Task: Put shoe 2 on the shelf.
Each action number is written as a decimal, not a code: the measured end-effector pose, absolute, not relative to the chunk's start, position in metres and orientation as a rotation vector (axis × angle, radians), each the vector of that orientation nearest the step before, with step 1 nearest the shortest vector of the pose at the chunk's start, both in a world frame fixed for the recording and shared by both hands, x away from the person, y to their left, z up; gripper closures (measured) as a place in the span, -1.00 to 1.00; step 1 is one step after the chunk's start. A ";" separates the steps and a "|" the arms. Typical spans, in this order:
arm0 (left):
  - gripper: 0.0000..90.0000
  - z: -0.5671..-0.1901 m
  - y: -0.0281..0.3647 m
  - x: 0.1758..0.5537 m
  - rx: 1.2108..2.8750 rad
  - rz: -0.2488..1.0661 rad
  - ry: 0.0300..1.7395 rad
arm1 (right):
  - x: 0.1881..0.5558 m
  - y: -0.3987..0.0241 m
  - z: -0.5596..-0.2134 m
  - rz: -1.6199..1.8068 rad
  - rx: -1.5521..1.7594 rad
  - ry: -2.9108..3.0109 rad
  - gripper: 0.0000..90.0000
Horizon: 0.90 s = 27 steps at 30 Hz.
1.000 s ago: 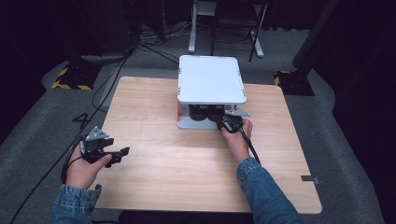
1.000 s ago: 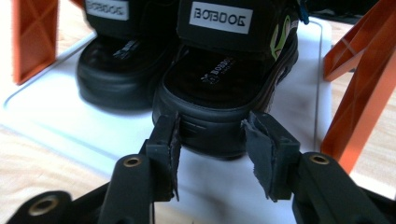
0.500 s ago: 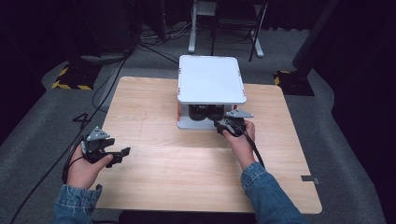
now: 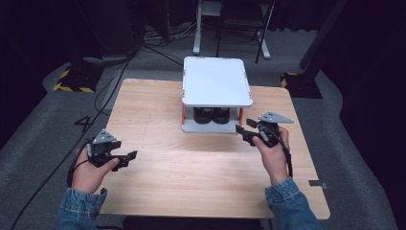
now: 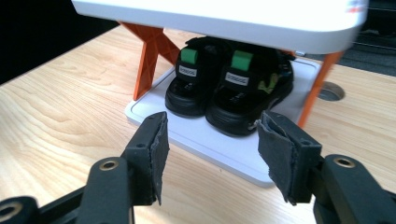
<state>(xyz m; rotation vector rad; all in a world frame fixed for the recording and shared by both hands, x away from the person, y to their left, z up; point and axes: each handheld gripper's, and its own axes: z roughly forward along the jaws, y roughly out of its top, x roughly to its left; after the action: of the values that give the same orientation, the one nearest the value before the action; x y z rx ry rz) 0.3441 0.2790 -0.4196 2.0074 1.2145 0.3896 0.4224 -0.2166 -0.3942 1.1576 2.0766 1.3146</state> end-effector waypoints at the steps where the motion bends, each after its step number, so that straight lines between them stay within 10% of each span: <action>1: -0.43 -0.419 0.279 0.344 2.008 0.388 1.215 | 0.421 -0.220 -0.392 1.308 1.159 2.076 -0.03; 27: -0.62 -0.430 0.276 0.359 2.063 0.426 1.206 | 0.386 -0.316 -0.391 1.194 1.220 2.144 -0.64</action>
<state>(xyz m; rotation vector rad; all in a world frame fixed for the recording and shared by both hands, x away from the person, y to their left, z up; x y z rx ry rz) 0.3593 0.2755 -0.4298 2.0634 1.2060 0.4256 0.3859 -0.3159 -0.3914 1.2197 2.1440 1.1941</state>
